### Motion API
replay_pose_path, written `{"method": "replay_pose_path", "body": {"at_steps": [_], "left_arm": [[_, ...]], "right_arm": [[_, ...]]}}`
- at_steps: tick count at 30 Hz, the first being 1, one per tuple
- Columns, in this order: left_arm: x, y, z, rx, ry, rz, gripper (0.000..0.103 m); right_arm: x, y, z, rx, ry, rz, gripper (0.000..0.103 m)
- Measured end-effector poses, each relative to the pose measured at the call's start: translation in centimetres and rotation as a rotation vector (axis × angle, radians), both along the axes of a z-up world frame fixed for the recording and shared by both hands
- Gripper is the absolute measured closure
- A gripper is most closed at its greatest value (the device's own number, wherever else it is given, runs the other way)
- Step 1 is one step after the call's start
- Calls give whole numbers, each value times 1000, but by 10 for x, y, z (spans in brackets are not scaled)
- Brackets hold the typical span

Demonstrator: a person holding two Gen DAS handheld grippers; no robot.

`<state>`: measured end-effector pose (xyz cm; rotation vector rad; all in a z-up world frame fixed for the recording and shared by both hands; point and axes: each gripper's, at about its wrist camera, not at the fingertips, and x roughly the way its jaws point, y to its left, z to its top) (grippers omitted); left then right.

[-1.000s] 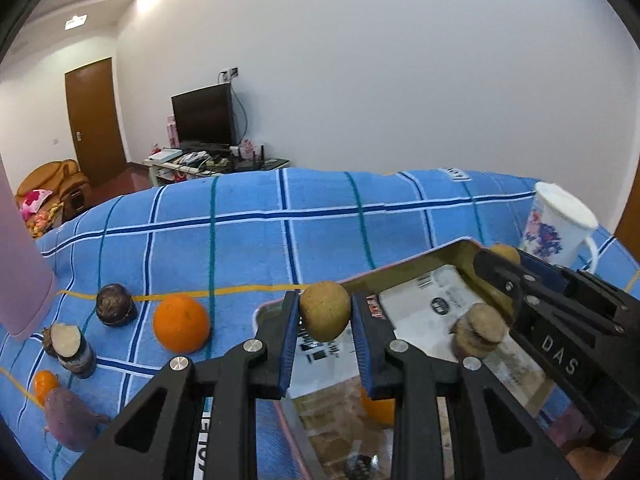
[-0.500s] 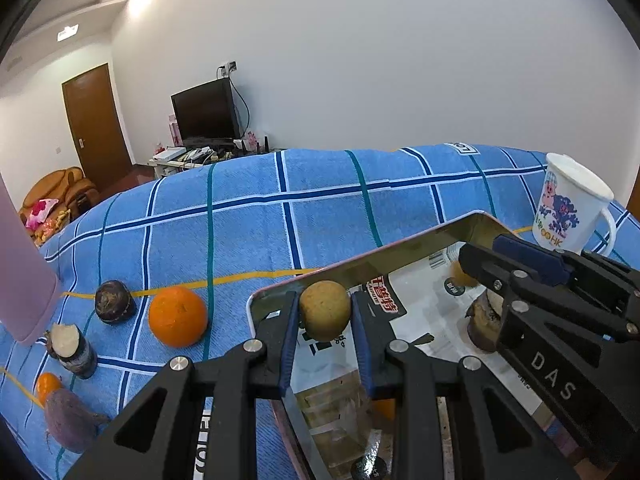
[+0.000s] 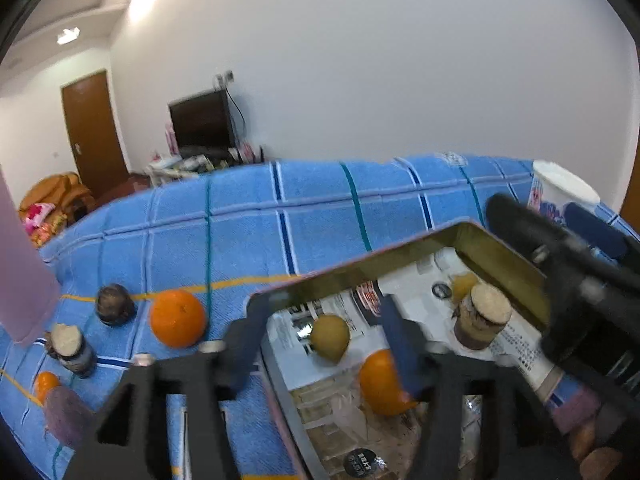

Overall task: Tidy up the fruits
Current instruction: 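Lower both yellow fruits into the pink tin and open both grippers, then withdraw both grippers from the tin toward the remaining fruits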

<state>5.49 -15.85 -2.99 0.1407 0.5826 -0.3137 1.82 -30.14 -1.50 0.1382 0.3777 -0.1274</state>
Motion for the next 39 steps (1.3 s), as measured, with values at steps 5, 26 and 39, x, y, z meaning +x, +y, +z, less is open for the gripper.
{"method": "replay_pose_path", "body": {"at_steps": [5,26,39], "left_arm": [[-21,3,10,9,-152,21,22],[-42,35,18,-52,-259,113,22],[-50,56,16,-45,-247,152,22]], "right_arm": [[-20,-17,10,63,-103,-78,0],[-51,-2,13,6,-184,-201,0],[-64,3,8,65,-159,-234,0]]}}
